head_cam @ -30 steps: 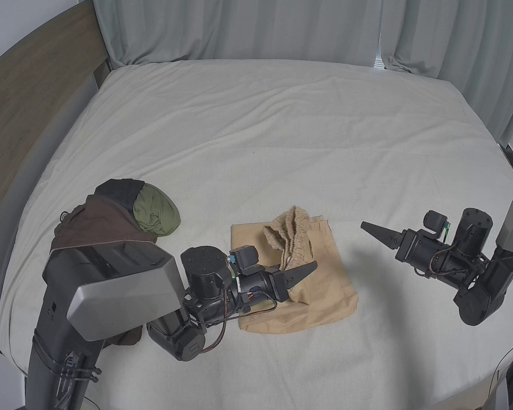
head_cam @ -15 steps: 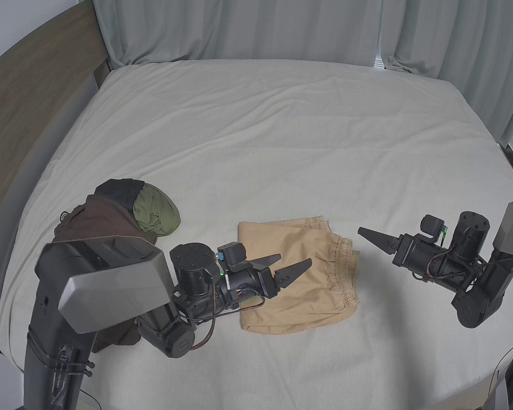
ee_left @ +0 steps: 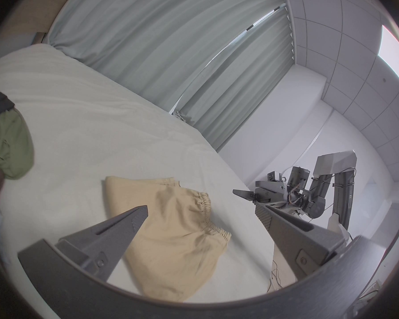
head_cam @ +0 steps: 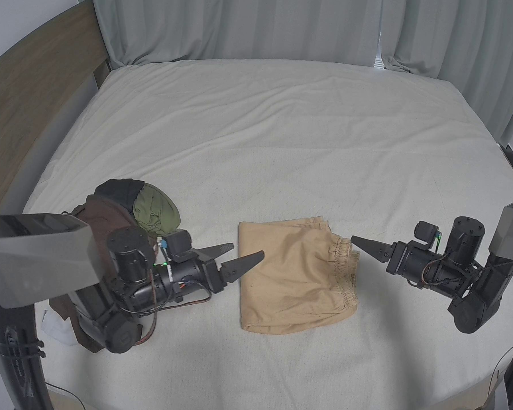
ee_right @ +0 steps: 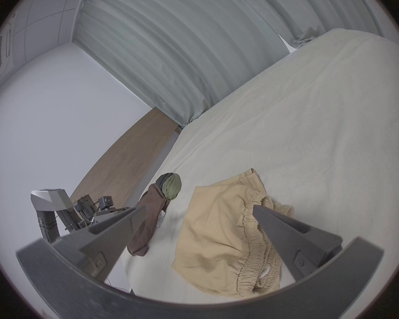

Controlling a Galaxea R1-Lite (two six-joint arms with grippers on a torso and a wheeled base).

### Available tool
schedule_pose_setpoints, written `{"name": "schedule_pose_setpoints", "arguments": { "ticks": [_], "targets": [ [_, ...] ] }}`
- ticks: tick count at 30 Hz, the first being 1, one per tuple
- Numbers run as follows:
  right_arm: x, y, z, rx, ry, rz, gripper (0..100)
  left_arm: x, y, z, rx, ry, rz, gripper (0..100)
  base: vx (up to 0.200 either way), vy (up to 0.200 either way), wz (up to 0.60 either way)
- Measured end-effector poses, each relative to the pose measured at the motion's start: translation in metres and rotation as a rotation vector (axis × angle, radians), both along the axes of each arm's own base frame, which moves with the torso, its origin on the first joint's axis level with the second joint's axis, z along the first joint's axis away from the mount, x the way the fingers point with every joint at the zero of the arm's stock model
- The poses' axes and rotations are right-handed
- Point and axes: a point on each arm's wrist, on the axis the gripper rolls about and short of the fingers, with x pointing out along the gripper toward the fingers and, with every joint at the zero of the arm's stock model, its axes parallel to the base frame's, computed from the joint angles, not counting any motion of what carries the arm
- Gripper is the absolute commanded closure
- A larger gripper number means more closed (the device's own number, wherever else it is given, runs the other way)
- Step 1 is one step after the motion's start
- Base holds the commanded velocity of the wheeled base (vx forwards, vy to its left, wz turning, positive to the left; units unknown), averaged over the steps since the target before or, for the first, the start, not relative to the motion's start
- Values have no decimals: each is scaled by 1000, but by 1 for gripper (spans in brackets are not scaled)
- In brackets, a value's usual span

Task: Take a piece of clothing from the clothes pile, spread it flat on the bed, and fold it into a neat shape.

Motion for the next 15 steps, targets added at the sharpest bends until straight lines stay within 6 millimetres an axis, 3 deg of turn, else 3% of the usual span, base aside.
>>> {"name": "schedule_pose_setpoints", "arguments": {
  "ticks": [8,15],
  "targets": [
    [-5,4,-2,-21,1,11,0,-34,45,14,65,-2,22,0,0,0,0],
    [-8,7,-4,-32,7,22,0,-54,98,17,236,-131,122,0,0,0,0]
  ]
}}
